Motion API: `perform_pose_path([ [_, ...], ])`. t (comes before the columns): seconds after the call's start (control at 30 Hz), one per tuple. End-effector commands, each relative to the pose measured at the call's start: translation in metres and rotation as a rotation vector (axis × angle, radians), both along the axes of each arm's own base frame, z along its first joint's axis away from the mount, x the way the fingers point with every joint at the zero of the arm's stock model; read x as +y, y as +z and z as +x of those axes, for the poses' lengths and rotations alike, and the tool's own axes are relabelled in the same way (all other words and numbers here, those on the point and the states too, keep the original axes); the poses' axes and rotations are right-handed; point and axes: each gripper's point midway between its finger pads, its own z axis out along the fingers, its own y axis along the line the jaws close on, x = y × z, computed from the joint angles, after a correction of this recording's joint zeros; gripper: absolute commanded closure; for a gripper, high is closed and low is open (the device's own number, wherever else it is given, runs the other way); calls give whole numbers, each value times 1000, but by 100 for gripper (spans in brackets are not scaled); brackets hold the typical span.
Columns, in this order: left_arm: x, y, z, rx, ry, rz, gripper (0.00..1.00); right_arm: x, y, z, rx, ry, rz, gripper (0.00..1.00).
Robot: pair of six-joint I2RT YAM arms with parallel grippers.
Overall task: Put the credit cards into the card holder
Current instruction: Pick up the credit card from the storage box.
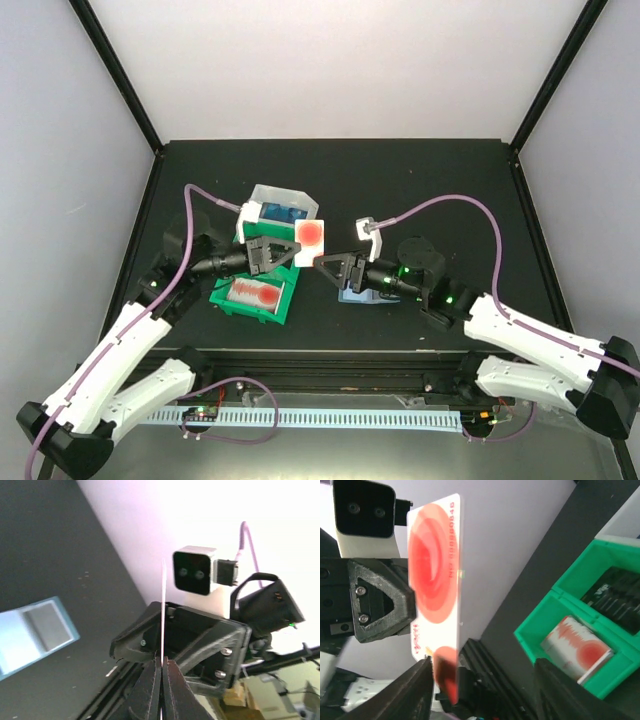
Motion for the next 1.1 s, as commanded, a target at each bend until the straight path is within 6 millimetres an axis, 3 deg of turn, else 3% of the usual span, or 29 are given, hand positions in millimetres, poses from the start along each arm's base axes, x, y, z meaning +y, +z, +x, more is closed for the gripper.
perform_pose_path([
  [0.0, -8, 40, -27, -2, -129, -160, 98, -1, 35, -11, 5, 46, 134, 51],
  [0.13, -7, 36, -35, 29, -152, -167, 99, -4, 55, -20, -9, 78, 203, 66],
  [0.23, -6, 32, -40, 43, -162, -165, 98, -5, 61, -23, -12, 90, 226, 68],
  [0.33, -5, 30, -45, 49, -174, -170, 98, -4, 65, -22, -12, 93, 224, 73],
  [0.57, -4, 9, -53, 52, -204, -147, 95, 1, 62, -23, -4, 118, 216, 99],
  [0.63, -4, 0, -53, 54, -207, -130, 86, 0, 60, -23, 0, 110, 220, 99],
  [0.73, -2, -17, -47, 43, -170, -65, 57, -6, 52, -18, 11, 65, 195, 99],
  [0.83, 4, -39, -36, 44, -95, 22, 36, -18, 35, -8, 21, -31, 101, 99],
  [0.93, 5, -54, -28, -14, -75, 89, 22, -39, 1, 9, 29, -173, -68, 99],
  [1.07, 4, -77, -19, -65, -32, 171, 14, -73, -57, 28, 74, -298, -280, 99],
])
